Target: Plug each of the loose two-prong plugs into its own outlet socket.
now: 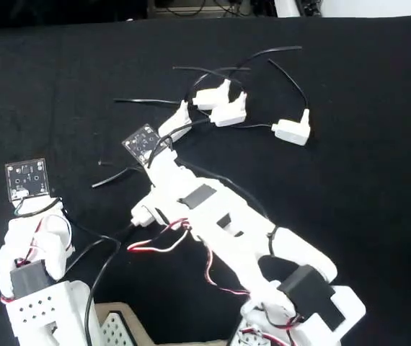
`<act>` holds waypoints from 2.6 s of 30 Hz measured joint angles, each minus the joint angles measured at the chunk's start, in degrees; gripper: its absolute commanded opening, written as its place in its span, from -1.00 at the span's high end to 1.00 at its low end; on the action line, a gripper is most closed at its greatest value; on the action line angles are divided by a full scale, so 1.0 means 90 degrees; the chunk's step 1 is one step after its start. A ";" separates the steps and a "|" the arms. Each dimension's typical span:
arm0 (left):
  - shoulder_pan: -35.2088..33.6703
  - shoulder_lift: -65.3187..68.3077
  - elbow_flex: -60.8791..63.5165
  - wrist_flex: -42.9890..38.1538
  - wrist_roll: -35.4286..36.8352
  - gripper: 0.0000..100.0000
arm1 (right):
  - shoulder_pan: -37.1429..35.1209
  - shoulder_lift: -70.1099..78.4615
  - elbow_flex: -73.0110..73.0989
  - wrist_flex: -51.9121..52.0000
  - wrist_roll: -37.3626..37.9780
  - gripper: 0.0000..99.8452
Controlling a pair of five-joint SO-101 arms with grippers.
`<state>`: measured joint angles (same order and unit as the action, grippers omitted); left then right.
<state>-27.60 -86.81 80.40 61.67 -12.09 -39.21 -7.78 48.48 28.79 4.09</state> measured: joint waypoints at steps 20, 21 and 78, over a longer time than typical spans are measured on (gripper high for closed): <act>0.0000 0.0000 0.0000 0.0000 -0.0039 0.93 | 0.0498 -0.0059 -0.0117 0.0127 0.0107 0.98; 0.0000 0.0000 0.0000 0.0000 -0.0039 0.93 | 0.0703 -0.0078 -0.0176 0.0147 0.0127 0.98; 0.1299 -0.0010 0.0195 -0.0127 0.0293 0.94 | 0.2862 -0.9260 0.3526 0.3438 0.0137 0.97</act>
<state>-15.91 -86.90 82.15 60.53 -9.45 -13.45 -91.12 80.22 59.74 5.32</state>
